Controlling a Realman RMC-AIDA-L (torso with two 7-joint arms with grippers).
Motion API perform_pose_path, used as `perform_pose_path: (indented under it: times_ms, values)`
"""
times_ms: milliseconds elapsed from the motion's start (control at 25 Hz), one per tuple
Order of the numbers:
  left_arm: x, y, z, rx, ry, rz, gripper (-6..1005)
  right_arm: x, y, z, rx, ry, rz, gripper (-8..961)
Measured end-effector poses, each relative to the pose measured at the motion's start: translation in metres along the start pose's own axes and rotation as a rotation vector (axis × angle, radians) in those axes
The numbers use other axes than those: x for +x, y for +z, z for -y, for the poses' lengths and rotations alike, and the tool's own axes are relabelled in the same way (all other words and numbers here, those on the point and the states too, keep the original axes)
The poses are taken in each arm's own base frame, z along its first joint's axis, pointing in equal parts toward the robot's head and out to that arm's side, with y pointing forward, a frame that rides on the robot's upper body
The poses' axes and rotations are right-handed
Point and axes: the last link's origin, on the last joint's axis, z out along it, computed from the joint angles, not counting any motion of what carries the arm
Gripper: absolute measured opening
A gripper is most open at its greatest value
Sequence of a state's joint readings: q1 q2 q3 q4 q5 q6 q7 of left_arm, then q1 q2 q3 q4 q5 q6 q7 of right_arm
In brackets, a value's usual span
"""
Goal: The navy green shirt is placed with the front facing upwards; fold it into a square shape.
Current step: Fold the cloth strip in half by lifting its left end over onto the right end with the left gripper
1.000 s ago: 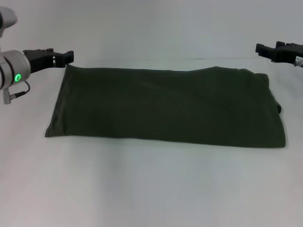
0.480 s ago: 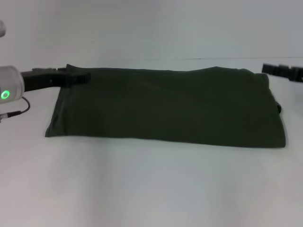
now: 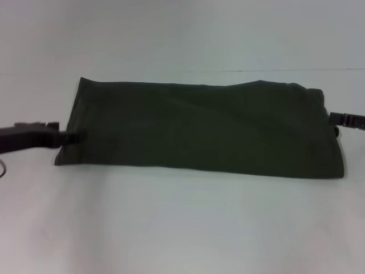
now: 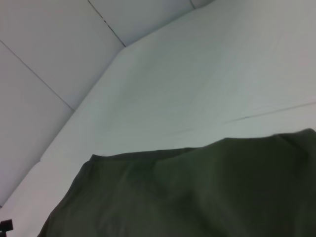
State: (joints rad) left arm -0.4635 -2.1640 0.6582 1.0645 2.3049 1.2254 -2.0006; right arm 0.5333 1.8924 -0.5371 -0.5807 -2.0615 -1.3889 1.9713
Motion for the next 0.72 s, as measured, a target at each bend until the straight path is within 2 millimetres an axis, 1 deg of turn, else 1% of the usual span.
perform_pose_path:
  times_ms: [120, 280, 480, 720]
  values:
    - [-0.010, -0.007, 0.004, 0.018, -0.008, 0.011, 823, 0.004, -0.002, 0.001, 0.002, 0.013, 0.002, 749]
    - [-0.018, -0.010, 0.009, 0.043, -0.012, 0.030, 823, 0.004, 0.000, 0.002, 0.007, 0.017, 0.010, 746]
    - [-0.026, -0.005, 0.013, 0.073, -0.018, 0.068, 824, 0.002, 0.004, 0.000, 0.008, 0.015, 0.016, 742]
    - [-0.028, 0.003, 0.015, 0.093, -0.060, 0.072, 821, 0.001, 0.006, 0.000, 0.009, 0.018, 0.024, 727]
